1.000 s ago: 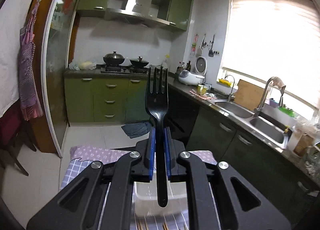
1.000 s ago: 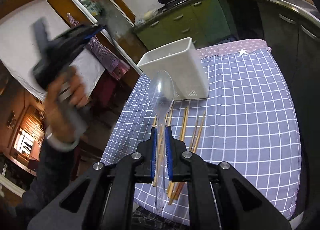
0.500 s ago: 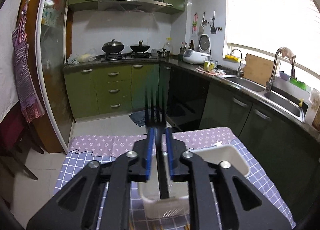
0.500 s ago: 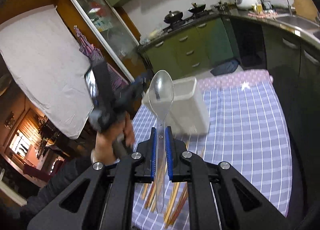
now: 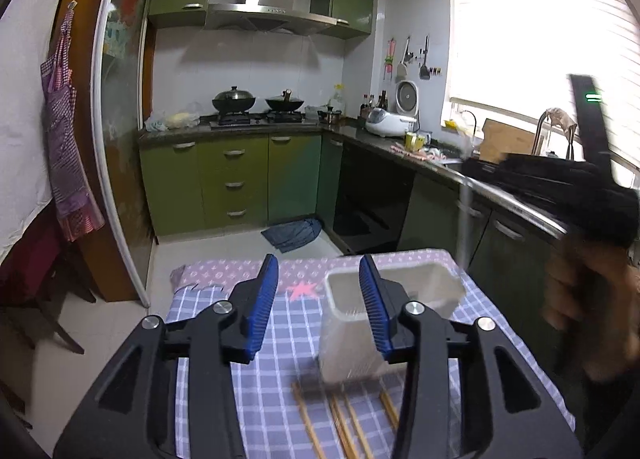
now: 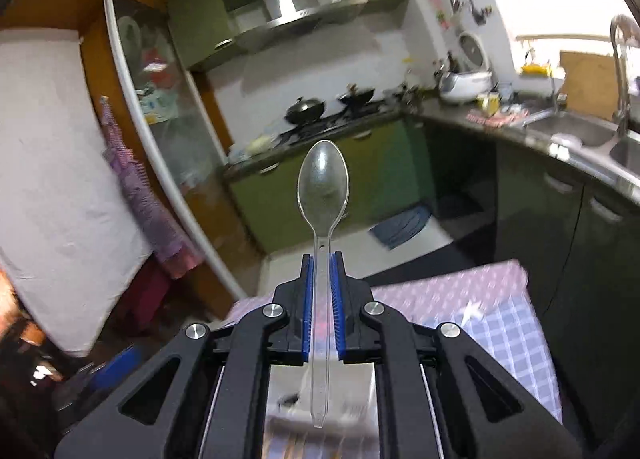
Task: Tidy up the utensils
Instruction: 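Drop the fork into the white caddy with the left tool while the right tool drops the spoon in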
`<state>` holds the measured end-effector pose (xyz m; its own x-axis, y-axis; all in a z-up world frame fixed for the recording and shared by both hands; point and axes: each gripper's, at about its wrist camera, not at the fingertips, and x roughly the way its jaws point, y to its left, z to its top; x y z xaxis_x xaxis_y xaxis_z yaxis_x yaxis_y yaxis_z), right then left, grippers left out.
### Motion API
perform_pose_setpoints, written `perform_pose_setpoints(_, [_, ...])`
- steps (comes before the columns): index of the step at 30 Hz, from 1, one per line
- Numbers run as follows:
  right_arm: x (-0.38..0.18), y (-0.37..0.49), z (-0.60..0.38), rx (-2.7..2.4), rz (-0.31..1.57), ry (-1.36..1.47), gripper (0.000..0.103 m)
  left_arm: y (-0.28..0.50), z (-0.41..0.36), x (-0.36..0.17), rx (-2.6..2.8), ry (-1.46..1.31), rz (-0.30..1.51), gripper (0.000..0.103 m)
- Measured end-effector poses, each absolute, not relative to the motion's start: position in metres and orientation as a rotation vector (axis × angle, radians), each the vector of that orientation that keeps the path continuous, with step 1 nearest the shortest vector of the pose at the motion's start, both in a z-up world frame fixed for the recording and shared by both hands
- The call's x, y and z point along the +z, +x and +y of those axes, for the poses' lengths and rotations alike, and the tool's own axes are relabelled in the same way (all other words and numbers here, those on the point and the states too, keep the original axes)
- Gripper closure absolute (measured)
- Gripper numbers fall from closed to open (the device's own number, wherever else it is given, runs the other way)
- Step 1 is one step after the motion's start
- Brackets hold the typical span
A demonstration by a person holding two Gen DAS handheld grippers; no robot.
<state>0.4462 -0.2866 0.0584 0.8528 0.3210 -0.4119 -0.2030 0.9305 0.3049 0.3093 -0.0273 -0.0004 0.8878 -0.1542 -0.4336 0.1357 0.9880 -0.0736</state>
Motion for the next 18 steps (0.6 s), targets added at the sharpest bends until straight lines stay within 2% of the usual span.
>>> perform_pose_setpoints(6, [0.028,0.459,-0.268,0.251,0.491,0.166,0.093,0.296,-0.011,-0.007,-0.143,-0.041,0.519,0.062])
perform_pose_setpoints(18, [-0.016,0.387,-0.259,0.234,0.496,-0.037,0.093,0.294,-0.013,-0.033,-0.144,-0.009,0.681,0.061])
